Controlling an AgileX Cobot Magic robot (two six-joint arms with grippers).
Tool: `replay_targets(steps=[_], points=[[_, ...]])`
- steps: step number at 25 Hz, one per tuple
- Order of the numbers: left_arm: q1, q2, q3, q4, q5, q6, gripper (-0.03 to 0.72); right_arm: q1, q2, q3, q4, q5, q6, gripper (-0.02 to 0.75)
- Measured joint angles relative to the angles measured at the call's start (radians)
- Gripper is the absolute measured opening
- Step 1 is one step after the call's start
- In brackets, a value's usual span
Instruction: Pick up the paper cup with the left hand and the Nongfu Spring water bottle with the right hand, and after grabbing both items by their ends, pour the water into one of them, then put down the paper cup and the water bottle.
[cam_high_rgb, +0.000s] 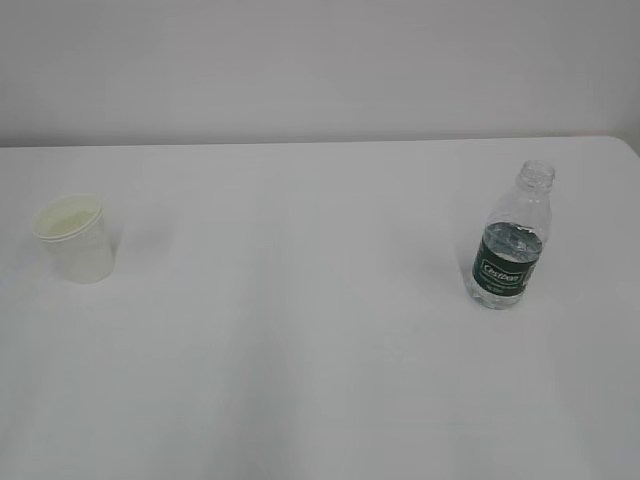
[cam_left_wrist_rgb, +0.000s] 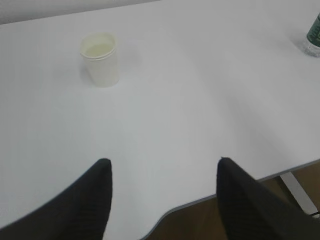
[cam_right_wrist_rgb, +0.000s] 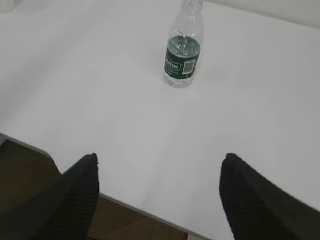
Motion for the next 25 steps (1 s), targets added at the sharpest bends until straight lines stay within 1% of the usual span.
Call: replay_targets(steps=[5,11,14,17,20,25], points=[[0.0,0.0,0.0,0.025,0.052,0.0,0.47,0.0,0.0,0.0,-0.015,0.072,0.028,0.573],[0.0,0.0,0.0,0.028,0.064,0.0,0.47,0.0,0.0,0.008,-0.021,0.086,0.039,0.573],[0.0,0.0,0.0,0.034,0.046,0.0,0.47,0.0,0.0,0.012,-0.027,0.088,0.04,0.573],[0.0,0.0,0.021,0.036,-0.011,0.0,0.47,0.0,0.0,0.014,-0.04,0.088,0.04,0.573],[0.0,0.0,0.029,0.038,-0.023,0.0,0.47,0.0,0.0,0.025,-0.044,0.072,0.04,0.573],[0.0,0.0,0.029,0.038,-0.029,0.0,0.465,0.0,0.0,0.059,-0.044,-0.014,0.04,0.573]])
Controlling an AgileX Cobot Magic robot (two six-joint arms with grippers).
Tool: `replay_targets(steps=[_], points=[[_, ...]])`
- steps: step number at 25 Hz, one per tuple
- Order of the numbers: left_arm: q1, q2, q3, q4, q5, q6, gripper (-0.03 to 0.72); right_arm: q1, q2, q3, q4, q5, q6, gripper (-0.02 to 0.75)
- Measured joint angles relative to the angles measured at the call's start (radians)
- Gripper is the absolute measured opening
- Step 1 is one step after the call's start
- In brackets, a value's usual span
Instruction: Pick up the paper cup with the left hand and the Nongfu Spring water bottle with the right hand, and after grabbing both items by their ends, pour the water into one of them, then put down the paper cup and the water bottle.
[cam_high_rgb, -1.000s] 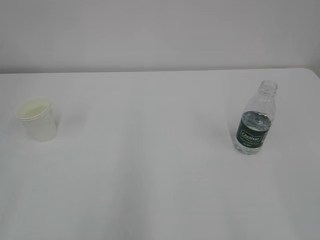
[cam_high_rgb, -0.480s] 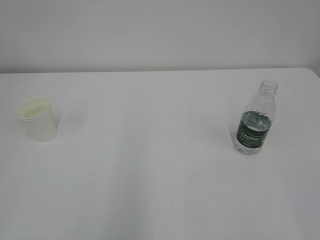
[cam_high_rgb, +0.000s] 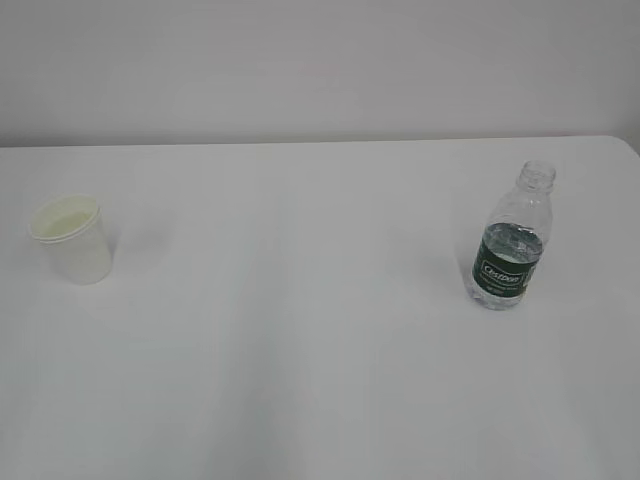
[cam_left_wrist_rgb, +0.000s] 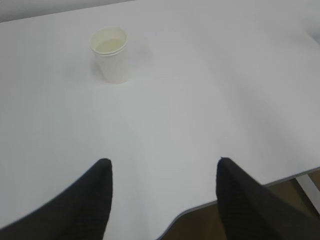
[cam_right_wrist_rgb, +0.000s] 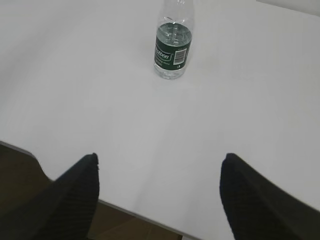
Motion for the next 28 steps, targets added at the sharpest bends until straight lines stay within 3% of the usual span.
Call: replay_targets(steps=[28], points=[[0.002,0.0,0.0,0.002,0.0,0.0,0.414,0.0,0.0,0.005,-0.001,-0.019,0.002,0.572]])
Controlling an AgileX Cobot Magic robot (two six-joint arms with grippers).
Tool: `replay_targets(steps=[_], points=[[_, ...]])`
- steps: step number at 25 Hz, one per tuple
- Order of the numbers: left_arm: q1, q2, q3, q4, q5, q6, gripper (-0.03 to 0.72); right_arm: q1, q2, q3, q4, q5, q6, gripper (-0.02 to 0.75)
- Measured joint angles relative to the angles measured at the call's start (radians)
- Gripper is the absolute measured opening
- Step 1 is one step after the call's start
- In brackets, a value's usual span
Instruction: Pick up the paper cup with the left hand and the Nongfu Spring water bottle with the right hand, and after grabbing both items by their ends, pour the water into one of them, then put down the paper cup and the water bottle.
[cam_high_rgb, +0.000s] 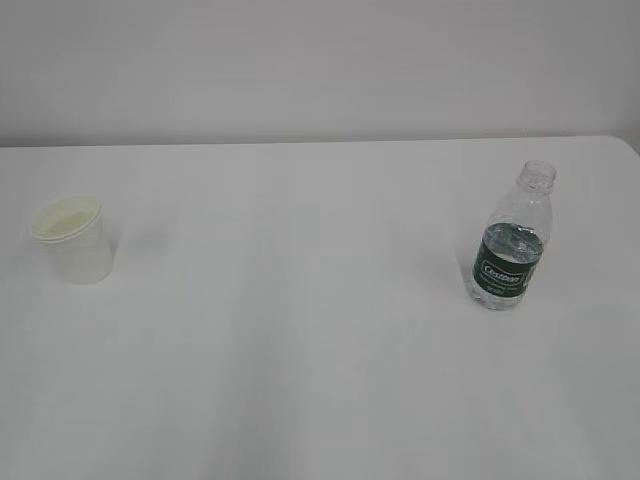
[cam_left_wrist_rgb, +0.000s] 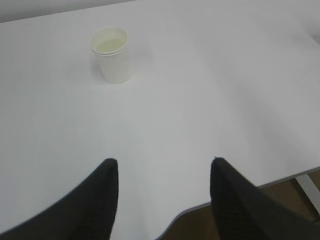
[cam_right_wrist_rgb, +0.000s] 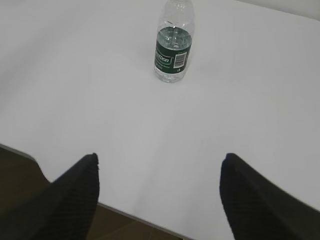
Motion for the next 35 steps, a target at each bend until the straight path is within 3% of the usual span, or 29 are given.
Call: replay_targets(steps=[9,26,35], points=[[0.103,0.0,0.0,0.0,0.0,0.0,0.391,-0.144,0.0,0.001,0.0,-0.002,0.0,0.572],[0.105,0.0,0.0,0.0,-0.001,0.0,0.351,-0.282,0.0,0.001,0.0,-0.002,0.0,0.559],[0.105,0.0,0.0,0.0,-0.001,0.0,0.319,-0.29,0.0,0.001,0.0,-0.002,0.0,0.558]])
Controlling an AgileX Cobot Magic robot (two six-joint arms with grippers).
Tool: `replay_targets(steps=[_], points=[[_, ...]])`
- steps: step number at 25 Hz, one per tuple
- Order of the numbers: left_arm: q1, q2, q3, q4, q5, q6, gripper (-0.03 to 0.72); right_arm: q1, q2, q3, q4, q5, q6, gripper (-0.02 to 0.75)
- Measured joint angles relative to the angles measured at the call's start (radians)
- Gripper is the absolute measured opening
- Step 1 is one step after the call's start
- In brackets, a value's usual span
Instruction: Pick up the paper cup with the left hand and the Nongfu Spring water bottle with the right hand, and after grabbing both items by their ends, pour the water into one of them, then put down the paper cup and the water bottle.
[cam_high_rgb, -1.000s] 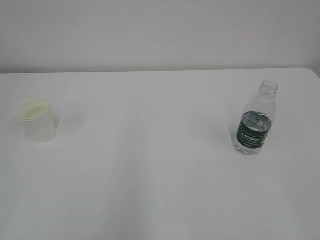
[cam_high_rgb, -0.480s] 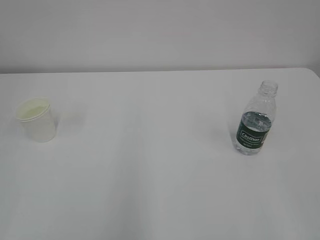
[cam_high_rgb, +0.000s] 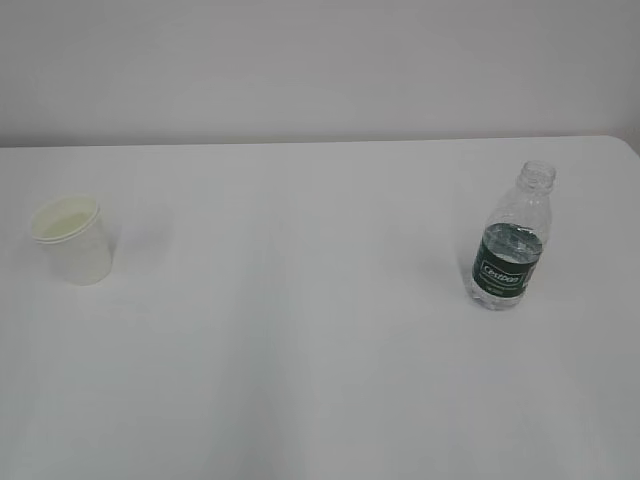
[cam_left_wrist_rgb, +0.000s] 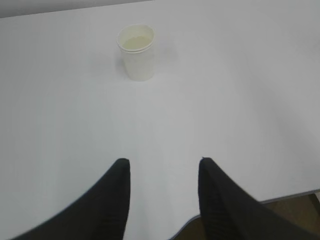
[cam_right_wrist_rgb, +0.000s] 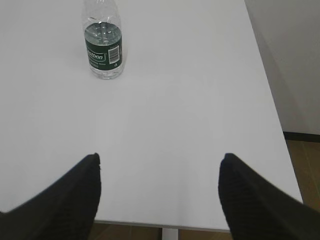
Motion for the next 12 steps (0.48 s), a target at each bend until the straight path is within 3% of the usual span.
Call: replay_targets(steps=[12], points=[[0.0,0.0,0.0,0.0,0.0,0.0,0.314,0.0,0.0,0.0,0.0,0.0,0.0,0.555]])
